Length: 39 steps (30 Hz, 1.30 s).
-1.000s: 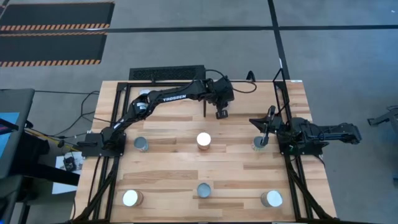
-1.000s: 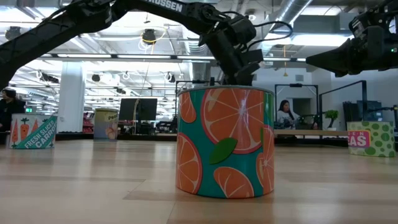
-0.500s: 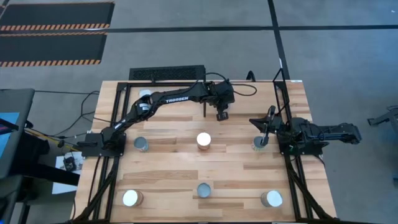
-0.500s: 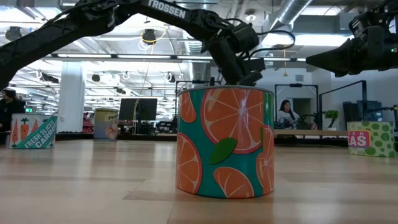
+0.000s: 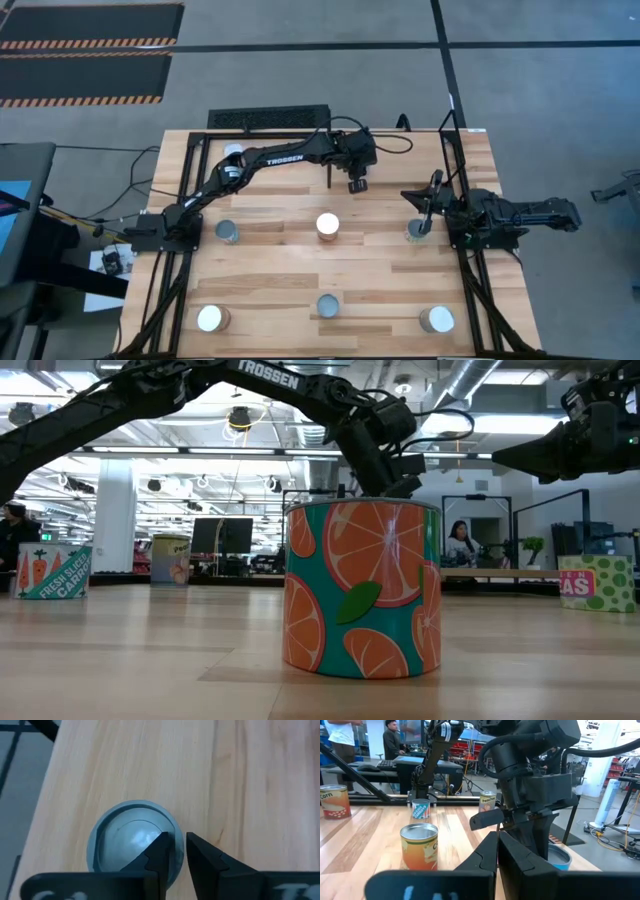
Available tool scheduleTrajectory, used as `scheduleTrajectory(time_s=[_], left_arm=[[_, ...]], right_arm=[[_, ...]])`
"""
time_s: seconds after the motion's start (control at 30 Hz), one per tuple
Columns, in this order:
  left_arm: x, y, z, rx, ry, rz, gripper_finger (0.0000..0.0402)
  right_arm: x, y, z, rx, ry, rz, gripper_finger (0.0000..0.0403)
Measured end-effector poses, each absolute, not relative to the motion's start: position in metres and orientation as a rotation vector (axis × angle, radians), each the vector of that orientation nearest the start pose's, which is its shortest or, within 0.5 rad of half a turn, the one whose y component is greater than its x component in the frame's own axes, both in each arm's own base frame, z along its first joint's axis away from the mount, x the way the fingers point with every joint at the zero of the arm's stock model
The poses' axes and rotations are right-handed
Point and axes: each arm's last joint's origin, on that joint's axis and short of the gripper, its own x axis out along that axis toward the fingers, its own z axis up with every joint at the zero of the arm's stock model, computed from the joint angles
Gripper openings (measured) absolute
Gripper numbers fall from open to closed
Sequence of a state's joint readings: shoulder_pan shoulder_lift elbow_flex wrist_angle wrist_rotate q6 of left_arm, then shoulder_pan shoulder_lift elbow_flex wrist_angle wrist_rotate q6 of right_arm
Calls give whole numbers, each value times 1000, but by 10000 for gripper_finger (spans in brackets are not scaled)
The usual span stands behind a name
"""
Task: Pick and place cans onto a shelf
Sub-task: Put the small canned corn on the shelf, then put the top large canned corn on the shelf
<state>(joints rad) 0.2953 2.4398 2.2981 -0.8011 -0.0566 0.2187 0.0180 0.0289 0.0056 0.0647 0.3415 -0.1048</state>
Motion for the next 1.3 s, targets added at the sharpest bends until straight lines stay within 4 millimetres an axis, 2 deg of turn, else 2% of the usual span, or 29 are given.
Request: scheduleTrajectory(time_s=[0.3,0.43,0.53,0.67,0.83,0.93,1.17,1.3], left_arm=[[506,156,236,107,953,231,92],[503,156,239,125,971,233,105],[497,155,248,170,994,267,106],[487,153,276,209,959,289,89],[476,149,315,218,844,283,43],[471,146,330,206,801,256,15],[467,145,337,193,785,261,3],[471,144,329,188,769,267,1]], right_arm=[[98,-8,169,-96,-24,-325,39],[98,-8,169,-96,-24,-325,39],[98,-8,169,-97,-24,-325,39],[98,-8,169,-96,-24,-325,39],[98,-8,169,-96,-24,-325,38],[98,-8,169,-97,-24,-326,39],[98,-8,169,-96,-24,-325,39],[98,-8,169,-96,-24,-325,38]])
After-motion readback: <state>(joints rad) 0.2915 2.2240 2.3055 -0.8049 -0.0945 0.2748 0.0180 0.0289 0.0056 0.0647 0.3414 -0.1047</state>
